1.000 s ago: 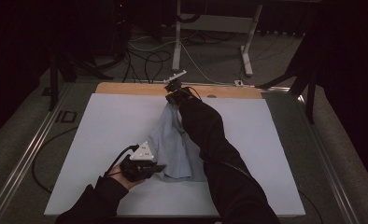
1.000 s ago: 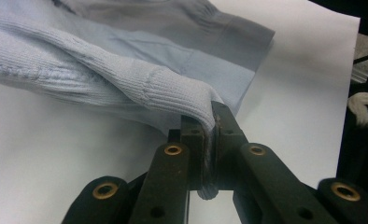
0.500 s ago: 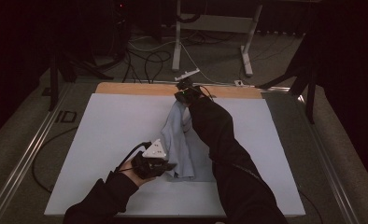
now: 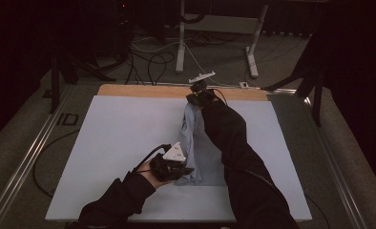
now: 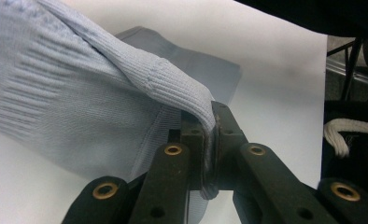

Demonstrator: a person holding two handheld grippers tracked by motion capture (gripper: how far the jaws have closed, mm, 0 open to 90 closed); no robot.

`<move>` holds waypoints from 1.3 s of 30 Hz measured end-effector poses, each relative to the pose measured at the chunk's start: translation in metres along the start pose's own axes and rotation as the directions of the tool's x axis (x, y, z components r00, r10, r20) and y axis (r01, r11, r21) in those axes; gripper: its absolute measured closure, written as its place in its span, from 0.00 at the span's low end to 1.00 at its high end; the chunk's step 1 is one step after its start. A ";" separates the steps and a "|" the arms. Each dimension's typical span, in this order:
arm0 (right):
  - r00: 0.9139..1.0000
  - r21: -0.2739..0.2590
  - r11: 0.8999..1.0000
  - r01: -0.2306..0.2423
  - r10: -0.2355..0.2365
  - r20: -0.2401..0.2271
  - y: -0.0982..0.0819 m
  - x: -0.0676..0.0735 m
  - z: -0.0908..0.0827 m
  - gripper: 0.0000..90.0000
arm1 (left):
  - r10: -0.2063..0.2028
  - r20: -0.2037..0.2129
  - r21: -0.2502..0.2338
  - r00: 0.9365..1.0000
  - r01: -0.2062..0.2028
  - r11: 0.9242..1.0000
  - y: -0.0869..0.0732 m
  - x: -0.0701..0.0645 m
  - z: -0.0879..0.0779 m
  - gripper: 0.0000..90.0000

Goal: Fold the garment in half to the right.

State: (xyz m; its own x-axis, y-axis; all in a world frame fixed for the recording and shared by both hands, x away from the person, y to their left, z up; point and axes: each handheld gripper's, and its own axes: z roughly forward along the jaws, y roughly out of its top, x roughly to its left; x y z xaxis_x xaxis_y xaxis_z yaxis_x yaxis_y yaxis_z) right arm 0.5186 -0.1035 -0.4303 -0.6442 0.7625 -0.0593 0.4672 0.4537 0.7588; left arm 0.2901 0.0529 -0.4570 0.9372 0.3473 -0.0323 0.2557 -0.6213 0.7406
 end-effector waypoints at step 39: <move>0.995 0.055 0.998 -0.039 0.043 -0.087 -0.041 -0.032 0.030 0.89 | -0.018 0.063 0.111 0.998 0.011 0.994 0.021 0.002 0.084 0.97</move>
State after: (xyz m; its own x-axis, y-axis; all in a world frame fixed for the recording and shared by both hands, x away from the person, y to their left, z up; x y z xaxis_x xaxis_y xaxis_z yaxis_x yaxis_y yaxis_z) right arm 0.5383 -0.1332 -0.4789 -0.6738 0.7383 0.0306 0.5243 0.4486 0.7238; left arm 0.3173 -0.0186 -0.4984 0.9454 0.3138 -0.0879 0.2910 -0.6914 0.6613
